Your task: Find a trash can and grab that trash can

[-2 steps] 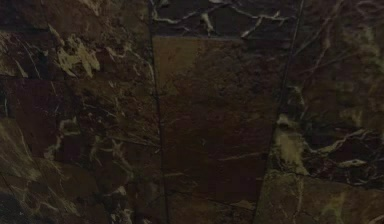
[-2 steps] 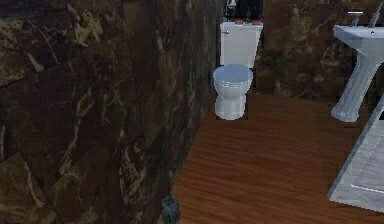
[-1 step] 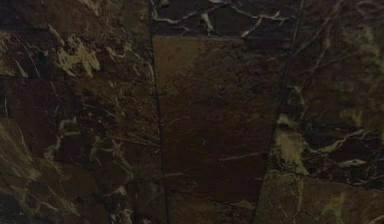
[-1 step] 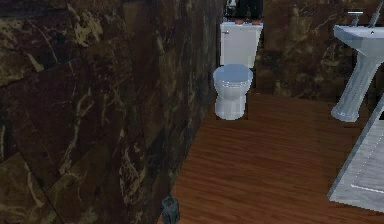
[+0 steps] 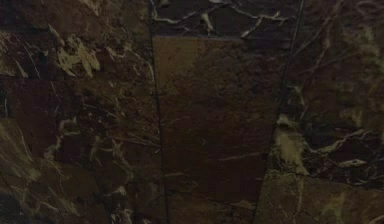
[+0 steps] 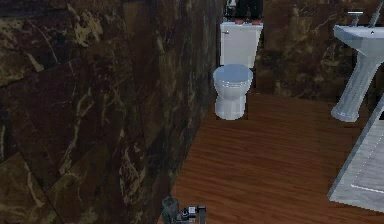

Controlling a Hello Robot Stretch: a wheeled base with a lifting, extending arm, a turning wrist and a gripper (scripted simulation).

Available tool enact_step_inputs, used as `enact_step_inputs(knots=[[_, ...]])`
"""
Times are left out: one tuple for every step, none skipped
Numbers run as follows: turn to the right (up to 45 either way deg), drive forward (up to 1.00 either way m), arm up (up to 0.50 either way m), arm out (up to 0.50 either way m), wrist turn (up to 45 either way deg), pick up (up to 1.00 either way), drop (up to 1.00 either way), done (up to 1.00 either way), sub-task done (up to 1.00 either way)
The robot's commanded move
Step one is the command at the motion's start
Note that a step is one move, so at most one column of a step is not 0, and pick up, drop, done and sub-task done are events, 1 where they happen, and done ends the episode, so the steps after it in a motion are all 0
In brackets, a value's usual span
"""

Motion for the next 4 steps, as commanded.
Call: enact_step_inputs(knots=[[0.0, 0.0, 0.0, 0.0, 45.0, 0.0, 0.0, 0.0, 0.0], [0.0, 0.0, 0.0, 0.0, 45.0, 0.0, 0.0, 0.0, 0.0], [0.0, 0.0, 0.0, 0.0, 45.0, 0.0, 0.0, 0.0, 0.0], [0.0, 0.0, 0.0, 0.0, 15.0, 0.0, 0.0, 0.0, 0.0]])
